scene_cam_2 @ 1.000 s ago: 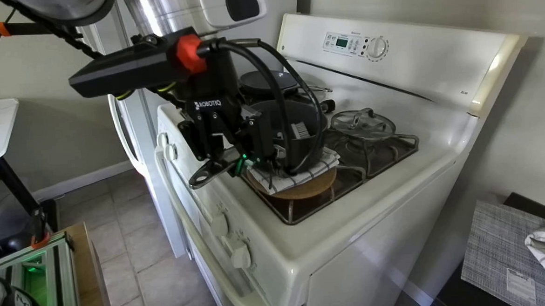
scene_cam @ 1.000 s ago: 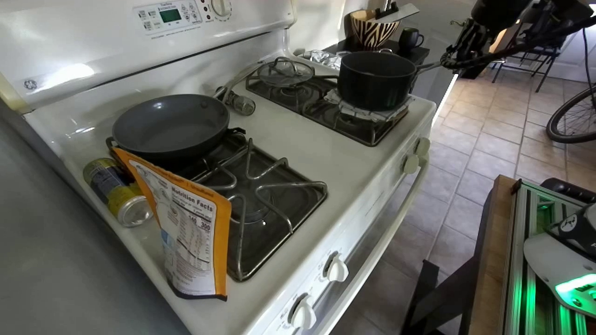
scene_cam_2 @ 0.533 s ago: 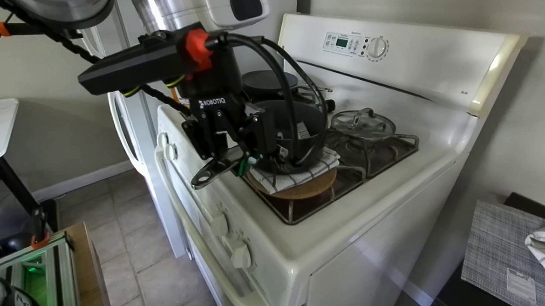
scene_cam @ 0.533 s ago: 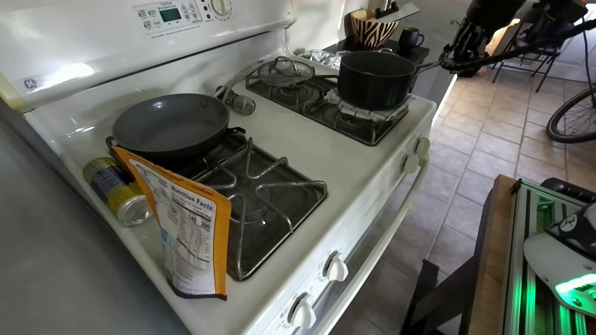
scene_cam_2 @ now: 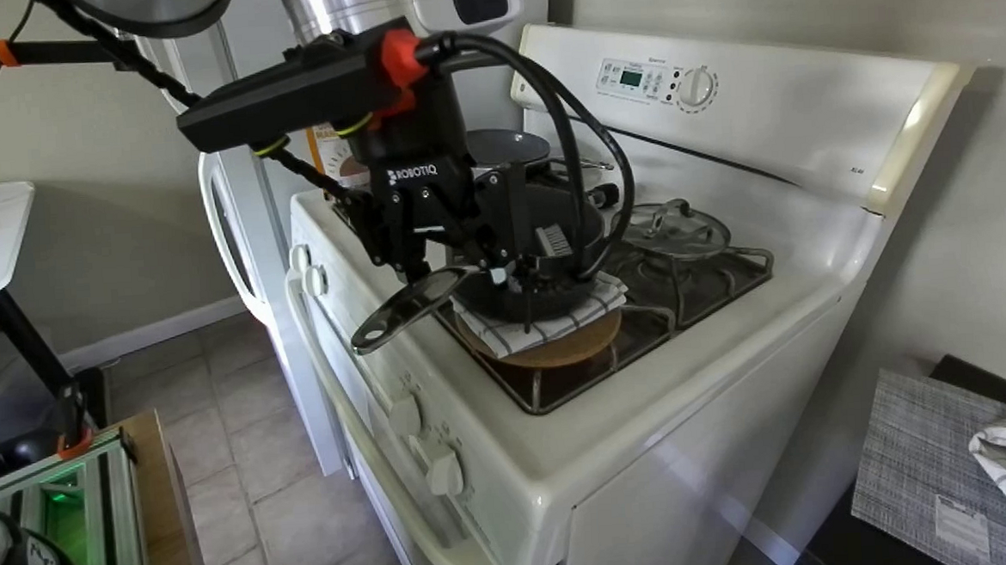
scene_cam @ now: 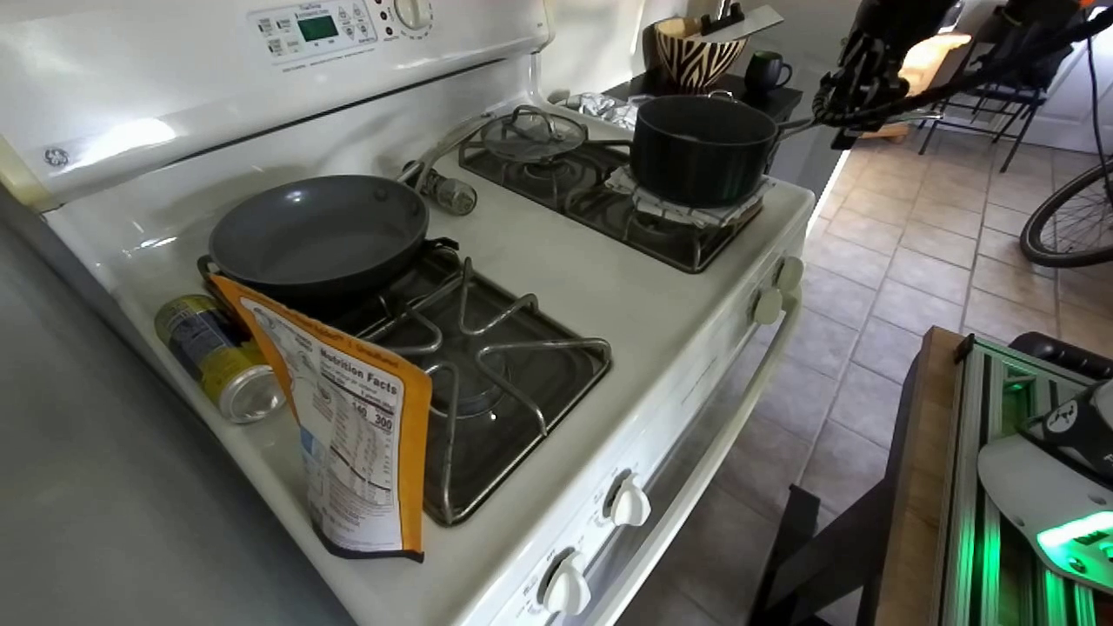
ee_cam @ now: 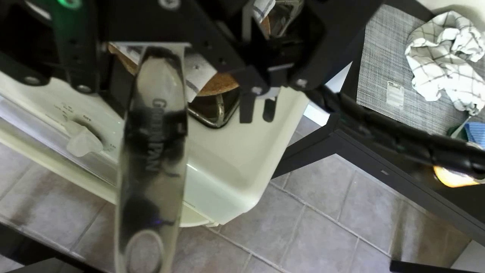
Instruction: Move the pot to the right and put it on the white towel
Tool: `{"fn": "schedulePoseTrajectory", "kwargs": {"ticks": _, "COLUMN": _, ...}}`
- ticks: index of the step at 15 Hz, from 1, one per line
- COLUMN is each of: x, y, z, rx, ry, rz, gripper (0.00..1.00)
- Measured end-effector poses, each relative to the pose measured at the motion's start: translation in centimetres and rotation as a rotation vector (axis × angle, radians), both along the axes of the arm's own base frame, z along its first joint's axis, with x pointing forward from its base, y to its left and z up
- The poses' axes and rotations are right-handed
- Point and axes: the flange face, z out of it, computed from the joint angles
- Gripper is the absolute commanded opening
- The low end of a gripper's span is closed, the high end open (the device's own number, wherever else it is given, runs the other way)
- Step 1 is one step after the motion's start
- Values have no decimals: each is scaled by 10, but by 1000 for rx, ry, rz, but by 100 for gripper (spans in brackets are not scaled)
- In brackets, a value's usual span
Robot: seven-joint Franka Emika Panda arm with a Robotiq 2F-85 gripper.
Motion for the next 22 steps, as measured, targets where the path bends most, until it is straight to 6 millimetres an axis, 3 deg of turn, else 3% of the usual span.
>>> {"fn": "schedulePoseTrajectory", "kwargs": {"ticks": 12, "x": 15, "y": 7, "z": 19, "rx": 113, "ry": -17, "rz": 18, "gripper": 100}}
{"fn": "schedulePoseTrajectory", "kwargs": {"ticks": 22, "x": 24, "y": 17, "z": -1, "rx": 195, "ry": -17, "rz": -14, "gripper": 100}}
